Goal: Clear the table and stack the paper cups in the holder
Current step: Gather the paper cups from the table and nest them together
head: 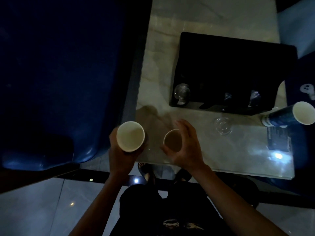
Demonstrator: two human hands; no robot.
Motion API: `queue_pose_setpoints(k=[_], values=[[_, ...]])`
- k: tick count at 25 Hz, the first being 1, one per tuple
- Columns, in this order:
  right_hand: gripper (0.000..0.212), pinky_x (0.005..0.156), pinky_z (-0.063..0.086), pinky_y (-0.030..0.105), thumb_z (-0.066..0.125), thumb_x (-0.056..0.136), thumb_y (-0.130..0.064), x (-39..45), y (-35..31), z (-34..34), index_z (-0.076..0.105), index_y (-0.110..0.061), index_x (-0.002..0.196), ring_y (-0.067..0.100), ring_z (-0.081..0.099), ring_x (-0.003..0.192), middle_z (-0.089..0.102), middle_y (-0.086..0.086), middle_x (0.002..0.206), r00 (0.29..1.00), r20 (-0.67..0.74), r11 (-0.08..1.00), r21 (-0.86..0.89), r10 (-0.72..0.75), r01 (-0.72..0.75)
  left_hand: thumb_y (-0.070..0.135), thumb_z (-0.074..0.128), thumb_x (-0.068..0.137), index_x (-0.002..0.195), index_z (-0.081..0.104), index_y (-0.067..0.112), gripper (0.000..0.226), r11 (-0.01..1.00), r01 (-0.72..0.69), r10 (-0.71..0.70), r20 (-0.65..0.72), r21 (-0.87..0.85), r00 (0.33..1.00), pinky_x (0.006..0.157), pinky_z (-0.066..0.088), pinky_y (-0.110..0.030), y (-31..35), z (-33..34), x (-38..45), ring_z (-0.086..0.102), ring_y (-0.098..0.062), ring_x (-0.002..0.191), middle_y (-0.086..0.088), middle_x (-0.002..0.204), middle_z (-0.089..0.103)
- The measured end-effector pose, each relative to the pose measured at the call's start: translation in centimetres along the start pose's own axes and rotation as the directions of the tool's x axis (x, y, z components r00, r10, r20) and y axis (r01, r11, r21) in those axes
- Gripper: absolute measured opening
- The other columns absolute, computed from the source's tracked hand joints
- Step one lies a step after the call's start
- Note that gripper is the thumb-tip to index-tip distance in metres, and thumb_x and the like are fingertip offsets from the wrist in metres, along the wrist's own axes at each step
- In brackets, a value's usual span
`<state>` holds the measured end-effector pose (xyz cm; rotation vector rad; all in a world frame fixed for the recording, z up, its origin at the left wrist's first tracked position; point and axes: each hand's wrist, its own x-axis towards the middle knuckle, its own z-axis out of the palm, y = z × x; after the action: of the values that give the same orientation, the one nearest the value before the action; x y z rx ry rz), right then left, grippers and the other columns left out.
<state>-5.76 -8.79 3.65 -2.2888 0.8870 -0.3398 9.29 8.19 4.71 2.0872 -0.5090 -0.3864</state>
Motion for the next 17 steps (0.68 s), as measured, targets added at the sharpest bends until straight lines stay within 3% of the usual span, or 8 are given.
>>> queue_pose_setpoints(k=[1,3,5,7,10,12,14,17], values=[[0.094,0.101,0.039,0.016,0.063,0.074,-0.078,-0.3,0.2,-0.1,0.041,-0.023,0.147,0.008,0.041,0.132,0.044,0.002,0.148,0.999,-0.012,0.998,0.051,0.032,-0.032,0.033,0.092,0.055,0.141,0.034,0.017,0.105,0.999,-0.049,0.048,-0.043,-0.008,0.998,0.091,0.045,-0.012,0.8,-1.0,0.3,0.047,0.015,0.112,0.029,0.131,0.037],[0.087,0.090,0.045,0.015,0.069,0.074,-0.074,-0.7,0.6,-0.1,0.047,-0.022,0.140,0.001,0.048,0.115,0.053,-0.001,0.133,0.999,-0.016,0.996,0.080,0.033,-0.032,0.039,0.093,0.051,0.139,0.031,0.024,0.109,0.991,-0.093,0.083,-0.108,-0.091,0.991,0.098,0.046,-0.012,3.1,-3.2,0.9,0.047,0.007,0.117,0.014,0.131,0.038],[0.082,0.082,0.045,0.017,0.074,0.071,-0.068,-0.7,0.5,0.2,0.050,-0.023,0.135,0.005,0.054,0.105,0.058,0.000,0.125,0.999,-0.005,0.994,0.098,0.042,-0.041,0.040,0.090,0.055,0.133,0.029,0.037,0.099,0.974,-0.151,0.135,-0.101,-0.169,0.986,0.097,0.046,-0.010,5.8,-4.7,1.2,0.047,0.005,0.120,0.018,0.128,0.040],[0.085,0.082,0.043,0.017,0.077,0.067,-0.064,-0.9,0.1,0.4,0.050,-0.023,0.137,0.010,0.057,0.106,0.059,0.003,0.127,0.997,-0.018,0.987,0.143,0.075,-0.072,0.040,0.086,0.059,0.131,0.029,0.039,0.092,0.960,-0.209,0.204,-0.046,-0.189,0.978,0.094,0.044,-0.006,8.3,-4.9,1.0,0.046,0.008,0.120,0.030,0.128,0.038],[0.105,0.094,0.044,0.017,0.086,0.058,-0.062,-2.0,0.7,0.4,0.037,-0.028,0.145,0.010,0.052,0.121,0.052,0.000,0.139,0.996,0.002,0.948,0.306,0.092,-0.088,0.042,0.085,0.057,0.131,0.029,0.037,0.093,0.949,-0.248,0.263,0.054,-0.196,0.963,0.090,0.042,-0.001,11.0,-3.4,0.3,0.045,0.016,0.119,0.044,0.126,0.036],[0.112,0.099,0.049,0.026,0.092,0.052,-0.057,-3.0,1.6,0.5,0.035,-0.030,0.145,0.011,0.055,0.124,0.051,-0.006,0.140,0.993,0.016,0.918,0.379,0.114,-0.112,0.047,0.086,0.054,0.130,0.029,0.049,0.095,0.952,-0.239,0.265,0.125,-0.189,0.956,0.087,0.045,-0.001,11.6,-2.3,-0.2,0.048,0.016,0.118,0.045,0.126,0.038],[0.108,0.094,0.053,0.030,0.093,0.049,-0.057,-3.1,1.8,0.7,0.040,-0.034,0.140,0.004,0.057,0.120,0.051,-0.024,0.134,0.986,0.051,0.917,0.363,0.157,-0.165,0.056,0.087,0.049,0.126,0.029,0.061,0.097,0.971,-0.195,0.221,0.203,-0.139,0.954,0.078,0.052,-0.009,11.6,-1.4,-0.7,0.052,0.016,0.114,0.046,0.124,0.041],[0.093,0.090,0.050,0.023,0.083,0.052,-0.066,-2.7,1.8,0.9,0.042,-0.048,0.134,-0.009,0.050,0.112,0.042,-0.046,0.125,0.984,0.057,0.931,0.320,0.167,-0.177,0.060,0.085,0.049,0.127,0.026,0.065,0.098,0.974,-0.227,0.220,0.298,-0.014,0.929,0.079,0.049,-0.013,11.2,0.0,-1.6,0.050,0.022,0.112,0.049,0.125,0.036]])
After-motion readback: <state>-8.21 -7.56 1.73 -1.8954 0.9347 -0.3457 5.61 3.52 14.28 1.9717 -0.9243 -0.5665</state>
